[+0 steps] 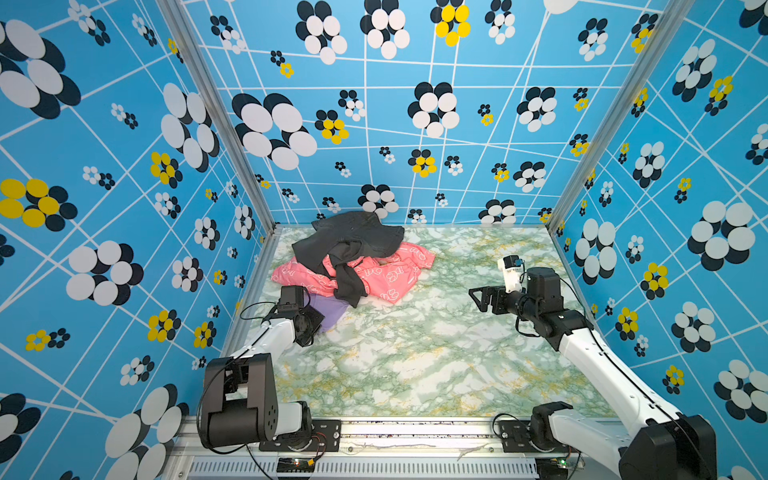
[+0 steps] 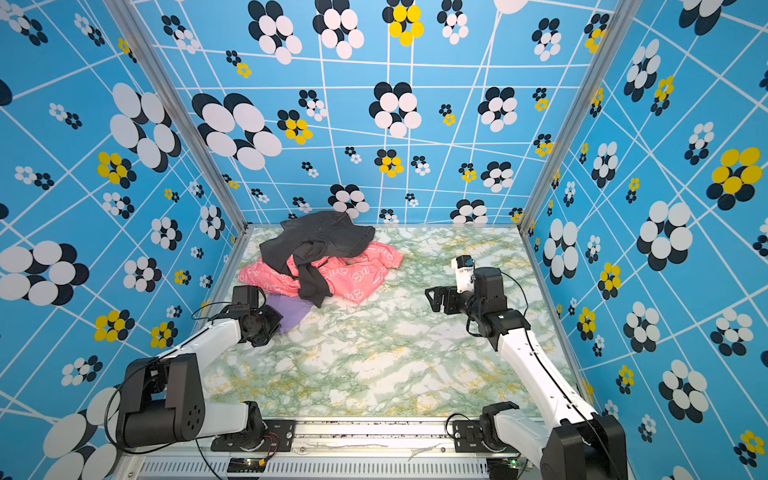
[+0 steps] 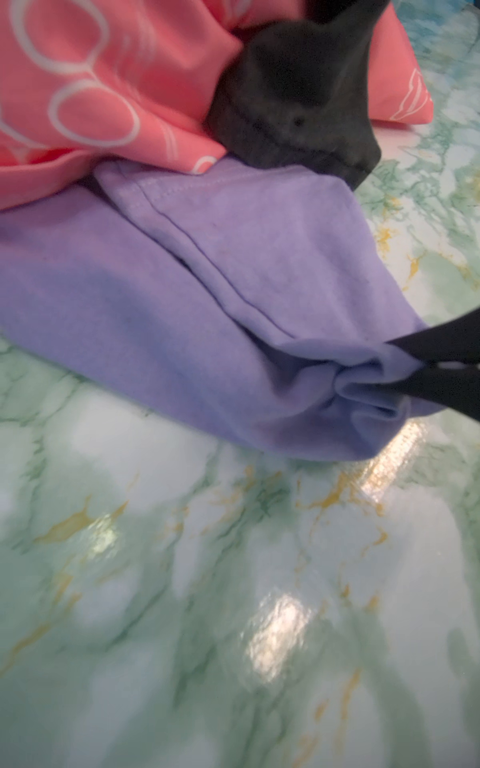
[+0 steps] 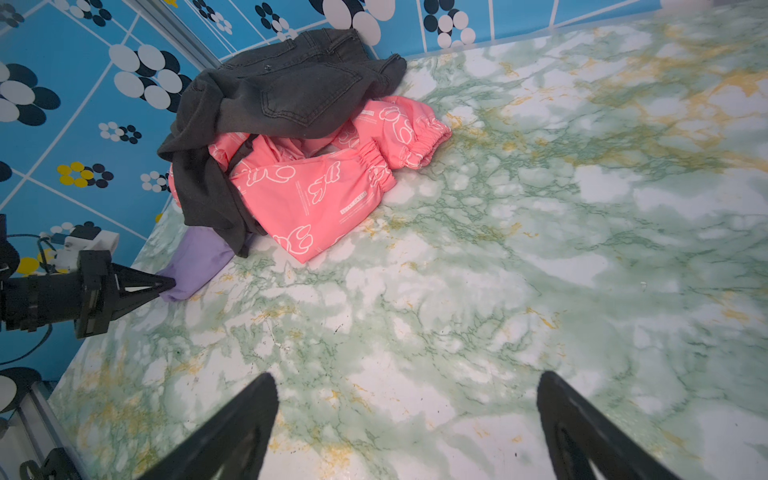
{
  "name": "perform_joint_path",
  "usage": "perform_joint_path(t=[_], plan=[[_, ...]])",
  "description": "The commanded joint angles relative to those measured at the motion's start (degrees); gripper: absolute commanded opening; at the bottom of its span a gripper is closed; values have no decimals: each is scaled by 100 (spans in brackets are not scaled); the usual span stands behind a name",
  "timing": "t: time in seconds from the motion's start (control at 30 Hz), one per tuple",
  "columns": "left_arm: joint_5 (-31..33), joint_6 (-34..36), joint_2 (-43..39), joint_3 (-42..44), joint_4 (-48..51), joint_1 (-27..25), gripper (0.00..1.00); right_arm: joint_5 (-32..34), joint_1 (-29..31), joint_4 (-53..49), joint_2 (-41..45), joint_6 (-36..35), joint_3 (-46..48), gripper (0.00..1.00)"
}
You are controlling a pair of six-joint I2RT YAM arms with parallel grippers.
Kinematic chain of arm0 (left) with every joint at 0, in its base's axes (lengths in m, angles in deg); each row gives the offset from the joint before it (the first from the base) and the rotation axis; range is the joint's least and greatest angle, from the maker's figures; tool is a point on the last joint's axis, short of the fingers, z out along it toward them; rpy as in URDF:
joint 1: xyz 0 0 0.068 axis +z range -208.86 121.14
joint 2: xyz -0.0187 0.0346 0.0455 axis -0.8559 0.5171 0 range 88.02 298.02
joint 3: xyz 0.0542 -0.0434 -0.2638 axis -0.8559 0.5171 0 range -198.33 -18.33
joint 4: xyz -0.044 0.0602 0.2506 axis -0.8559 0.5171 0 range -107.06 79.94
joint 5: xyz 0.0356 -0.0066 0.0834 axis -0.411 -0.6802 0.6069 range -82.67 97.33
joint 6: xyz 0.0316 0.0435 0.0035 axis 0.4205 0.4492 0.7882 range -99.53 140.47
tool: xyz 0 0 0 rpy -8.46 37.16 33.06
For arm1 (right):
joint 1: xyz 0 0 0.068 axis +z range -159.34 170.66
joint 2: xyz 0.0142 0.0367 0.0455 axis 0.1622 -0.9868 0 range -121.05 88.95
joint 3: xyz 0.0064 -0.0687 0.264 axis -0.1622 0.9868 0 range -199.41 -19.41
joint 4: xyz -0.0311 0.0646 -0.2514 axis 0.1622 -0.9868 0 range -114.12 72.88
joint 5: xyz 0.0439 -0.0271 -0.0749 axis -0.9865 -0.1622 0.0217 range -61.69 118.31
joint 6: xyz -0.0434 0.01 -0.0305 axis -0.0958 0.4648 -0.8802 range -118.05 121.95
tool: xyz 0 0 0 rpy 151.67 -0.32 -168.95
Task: Pick out a specific cloth from the pile
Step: 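Lower the left gripper and grasp the lavender shirt's edge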
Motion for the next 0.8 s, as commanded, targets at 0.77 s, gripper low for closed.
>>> perform_joint_path(t=[0.77], plan=[[622, 188, -1141, -1815, 282, -10, 0, 149, 305, 111, -581, -151, -606, 99]])
